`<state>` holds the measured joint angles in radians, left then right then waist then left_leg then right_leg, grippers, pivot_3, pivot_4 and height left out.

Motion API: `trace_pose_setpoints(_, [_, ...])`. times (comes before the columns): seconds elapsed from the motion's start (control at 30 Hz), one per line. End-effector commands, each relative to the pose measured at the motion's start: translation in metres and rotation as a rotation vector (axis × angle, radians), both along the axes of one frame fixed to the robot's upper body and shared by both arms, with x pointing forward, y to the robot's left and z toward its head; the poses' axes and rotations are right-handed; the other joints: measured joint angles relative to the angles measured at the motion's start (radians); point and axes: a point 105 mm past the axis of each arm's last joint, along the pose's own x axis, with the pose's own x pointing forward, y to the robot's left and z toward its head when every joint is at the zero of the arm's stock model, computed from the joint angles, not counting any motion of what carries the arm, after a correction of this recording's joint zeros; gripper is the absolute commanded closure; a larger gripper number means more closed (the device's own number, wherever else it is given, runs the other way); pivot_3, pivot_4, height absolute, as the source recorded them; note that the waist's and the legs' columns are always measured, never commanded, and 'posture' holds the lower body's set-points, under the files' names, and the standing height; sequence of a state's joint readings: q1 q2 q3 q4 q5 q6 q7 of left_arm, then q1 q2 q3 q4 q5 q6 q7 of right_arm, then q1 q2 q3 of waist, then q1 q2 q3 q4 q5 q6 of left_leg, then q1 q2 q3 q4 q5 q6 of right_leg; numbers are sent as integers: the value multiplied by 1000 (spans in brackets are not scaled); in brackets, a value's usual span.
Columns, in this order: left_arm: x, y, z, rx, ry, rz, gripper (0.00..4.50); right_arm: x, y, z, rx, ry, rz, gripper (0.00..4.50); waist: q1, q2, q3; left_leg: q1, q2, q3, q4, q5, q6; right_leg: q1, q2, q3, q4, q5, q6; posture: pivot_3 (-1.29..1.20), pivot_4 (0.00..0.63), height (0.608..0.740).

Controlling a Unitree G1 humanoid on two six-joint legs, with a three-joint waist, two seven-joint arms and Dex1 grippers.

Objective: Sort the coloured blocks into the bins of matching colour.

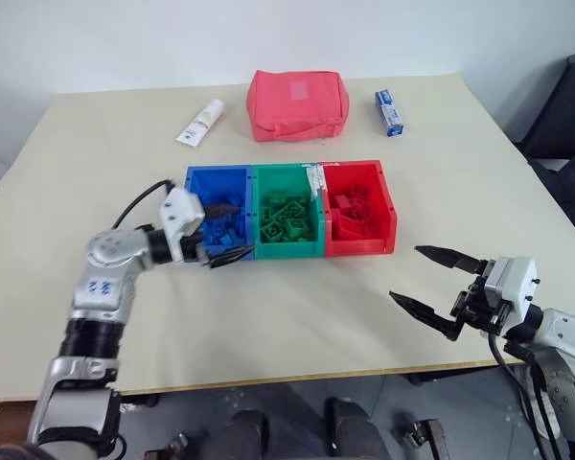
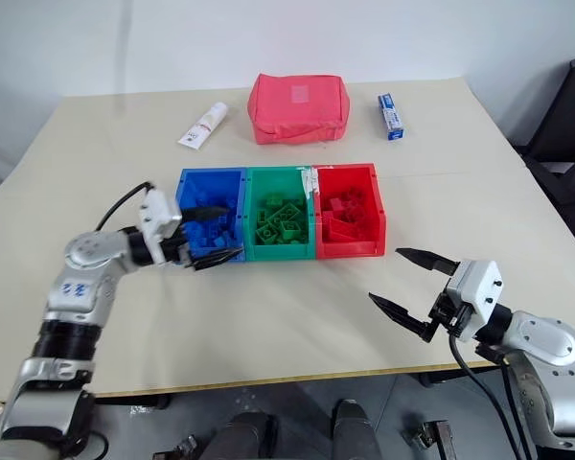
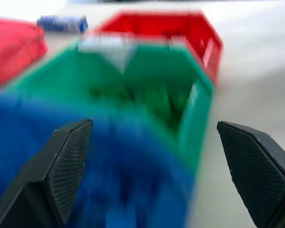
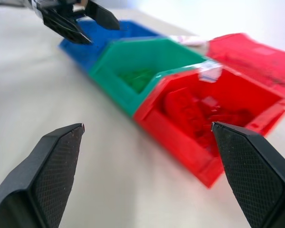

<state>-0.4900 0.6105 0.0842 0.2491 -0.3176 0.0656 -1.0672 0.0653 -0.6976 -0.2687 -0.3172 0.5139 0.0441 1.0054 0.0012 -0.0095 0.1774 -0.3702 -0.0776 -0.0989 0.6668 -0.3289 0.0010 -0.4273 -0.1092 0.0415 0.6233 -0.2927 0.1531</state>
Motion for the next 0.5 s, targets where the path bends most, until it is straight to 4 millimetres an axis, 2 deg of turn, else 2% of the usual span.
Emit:
trace_pose_setpoints(0.03, [-23,40,2,54,-74,55,43,-1,0,1,-37,-20,62,0,-1,0,0,0,0,0,0,0,0,0,0,0,0,0,0,0,150,740])
trace_pose_setpoints(0.23, [-45,62,-22,137,-70,123,43,3,1,-4,-63,-16,111,0,7,0,0,0,0,-1,-1,0,0,1,-2,-1,-1,0,0,0,150,740])
trace_pose_setpoints(0.33, [-47,62,-27,125,-64,150,43,6,0,-4,-70,-18,116,0,13,0,0,0,0,-1,0,0,0,1,-1,-1,-1,0,0,0,150,740])
trace_pose_setpoints(0.5, [-48,55,-22,92,-85,165,43,10,-2,-3,-70,-29,96,0,18,0,0,0,0,-1,0,0,0,1,-1,-1,-1,0,0,0,150,740])
